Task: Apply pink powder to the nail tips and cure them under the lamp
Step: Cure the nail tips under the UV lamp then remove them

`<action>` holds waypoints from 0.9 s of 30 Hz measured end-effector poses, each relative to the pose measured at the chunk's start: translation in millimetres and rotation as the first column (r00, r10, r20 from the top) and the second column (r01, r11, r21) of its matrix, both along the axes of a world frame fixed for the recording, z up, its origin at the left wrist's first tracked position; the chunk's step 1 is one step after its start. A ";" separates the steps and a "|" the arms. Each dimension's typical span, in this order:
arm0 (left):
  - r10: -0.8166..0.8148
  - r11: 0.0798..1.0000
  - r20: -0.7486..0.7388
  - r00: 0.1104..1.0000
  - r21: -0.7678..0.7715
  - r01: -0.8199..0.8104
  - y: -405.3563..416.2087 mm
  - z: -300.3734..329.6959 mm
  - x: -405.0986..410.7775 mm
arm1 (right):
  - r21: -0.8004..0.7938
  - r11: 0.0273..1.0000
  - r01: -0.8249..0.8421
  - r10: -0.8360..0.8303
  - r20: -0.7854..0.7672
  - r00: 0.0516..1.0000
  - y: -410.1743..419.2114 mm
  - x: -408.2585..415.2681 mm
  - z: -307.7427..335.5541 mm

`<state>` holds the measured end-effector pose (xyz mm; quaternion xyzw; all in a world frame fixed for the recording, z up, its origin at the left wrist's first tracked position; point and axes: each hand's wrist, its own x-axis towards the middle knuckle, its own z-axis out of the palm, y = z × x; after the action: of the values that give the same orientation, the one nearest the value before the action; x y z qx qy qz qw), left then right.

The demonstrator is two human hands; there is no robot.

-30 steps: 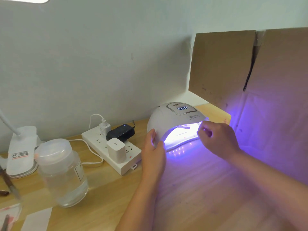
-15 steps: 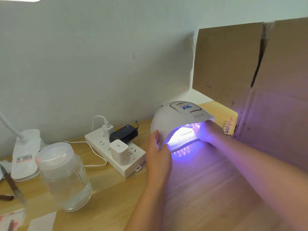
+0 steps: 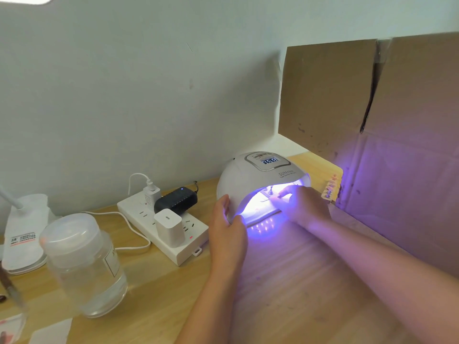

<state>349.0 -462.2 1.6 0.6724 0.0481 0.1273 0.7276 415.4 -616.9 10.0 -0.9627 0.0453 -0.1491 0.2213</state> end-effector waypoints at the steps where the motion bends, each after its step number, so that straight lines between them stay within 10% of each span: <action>1: 0.001 1.000 0.002 1.000 0.001 -0.001 -0.1 -0.1 0.2 | 0.014 1.000 -0.007 0.007 0.007 1.000 2.7 -1.6 -2.8; 10: 0.006 1.000 -0.003 1.000 0.013 -0.006 0.0 -0.9 1.5 | 0.072 0.997 -0.003 -0.002 0.069 0.998 11.4 -10.3 -8.7; 27: -0.003 1.000 0.001 1.000 -0.013 0.003 2.9 -2.4 0.8 | -0.333 0.880 0.338 -0.347 0.033 0.937 -44.2 -22.2 -11.3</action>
<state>349.7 -459.4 -0.8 0.6676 0.0474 0.1264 0.7322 393.3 -661.1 -1.3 -0.9648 0.1920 -0.1780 0.0249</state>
